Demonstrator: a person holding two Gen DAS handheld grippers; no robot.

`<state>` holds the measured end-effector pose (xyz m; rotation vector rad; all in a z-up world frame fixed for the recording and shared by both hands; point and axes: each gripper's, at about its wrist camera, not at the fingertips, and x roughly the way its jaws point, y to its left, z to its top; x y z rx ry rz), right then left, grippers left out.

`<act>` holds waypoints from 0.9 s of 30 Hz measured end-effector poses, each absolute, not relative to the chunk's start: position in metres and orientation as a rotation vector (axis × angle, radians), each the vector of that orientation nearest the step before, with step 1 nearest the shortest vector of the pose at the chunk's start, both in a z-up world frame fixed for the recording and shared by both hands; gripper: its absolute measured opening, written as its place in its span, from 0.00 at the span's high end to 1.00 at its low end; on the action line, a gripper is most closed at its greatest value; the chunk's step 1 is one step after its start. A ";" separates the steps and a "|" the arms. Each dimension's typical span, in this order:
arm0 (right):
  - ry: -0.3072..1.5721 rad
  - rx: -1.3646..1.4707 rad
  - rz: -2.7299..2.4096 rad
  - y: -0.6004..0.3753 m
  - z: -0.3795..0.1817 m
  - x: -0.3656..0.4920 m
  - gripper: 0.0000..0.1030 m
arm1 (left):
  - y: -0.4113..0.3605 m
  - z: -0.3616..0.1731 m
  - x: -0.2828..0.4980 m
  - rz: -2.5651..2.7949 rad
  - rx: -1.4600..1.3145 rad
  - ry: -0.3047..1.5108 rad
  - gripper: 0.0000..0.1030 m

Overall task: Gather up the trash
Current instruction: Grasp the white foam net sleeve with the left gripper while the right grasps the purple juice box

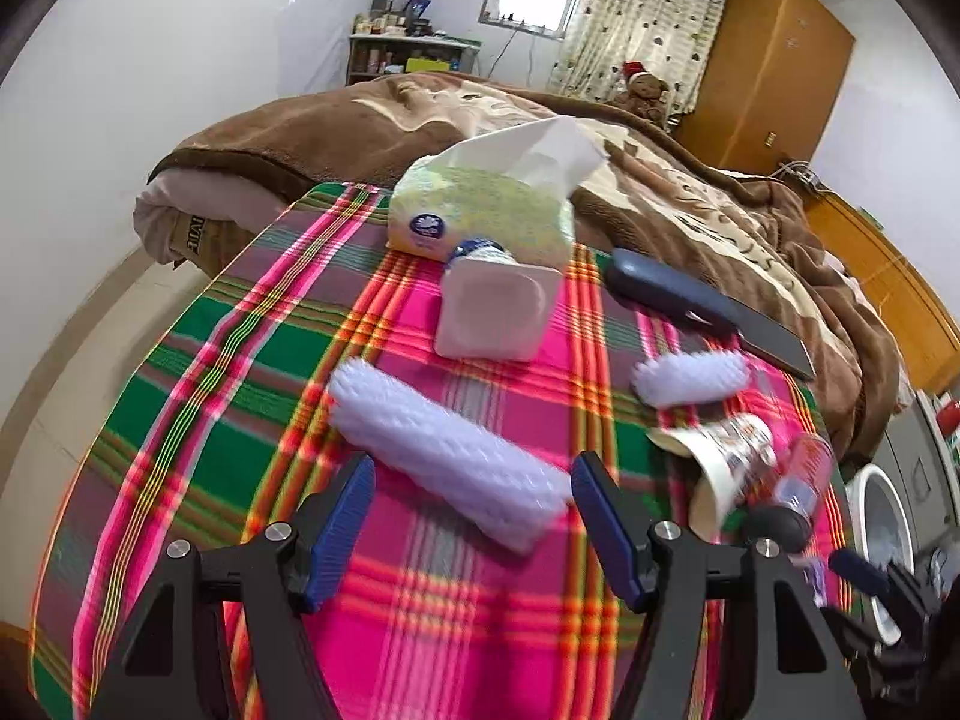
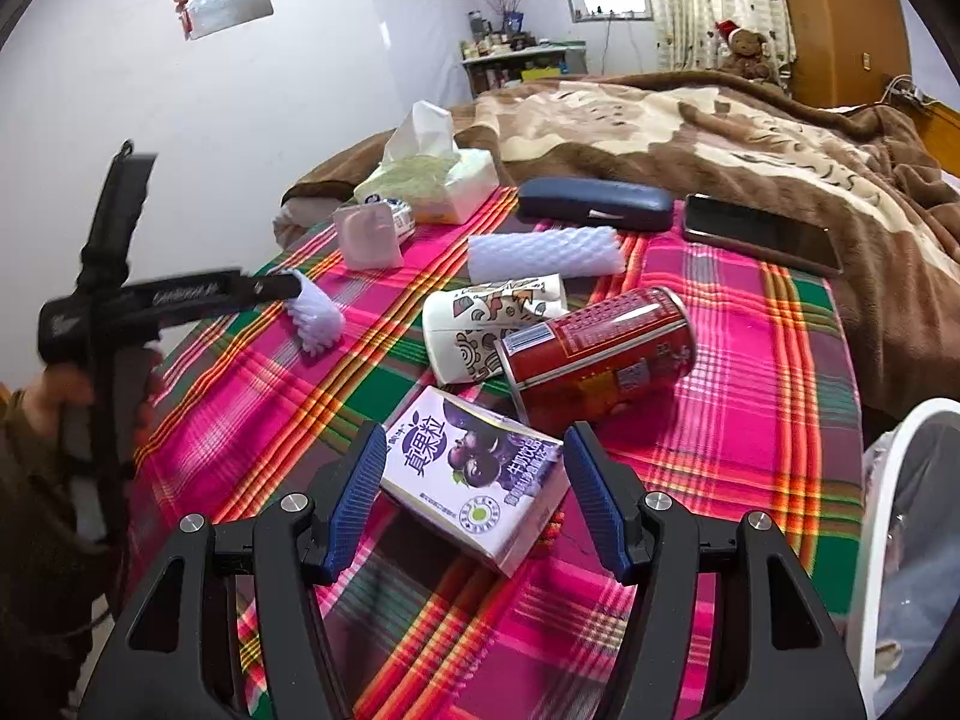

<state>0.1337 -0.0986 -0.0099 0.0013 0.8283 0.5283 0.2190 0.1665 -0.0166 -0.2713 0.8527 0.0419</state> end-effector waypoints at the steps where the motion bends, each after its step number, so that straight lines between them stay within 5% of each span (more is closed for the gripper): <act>1: 0.833 0.001 0.528 -0.098 -0.011 0.135 0.39 | 0.171 -0.018 0.225 0.047 -0.287 0.859 0.34; 27: 0.855 -0.114 0.659 -0.078 -0.009 0.123 0.39 | 0.171 -0.045 0.235 -0.024 -0.151 1.036 0.34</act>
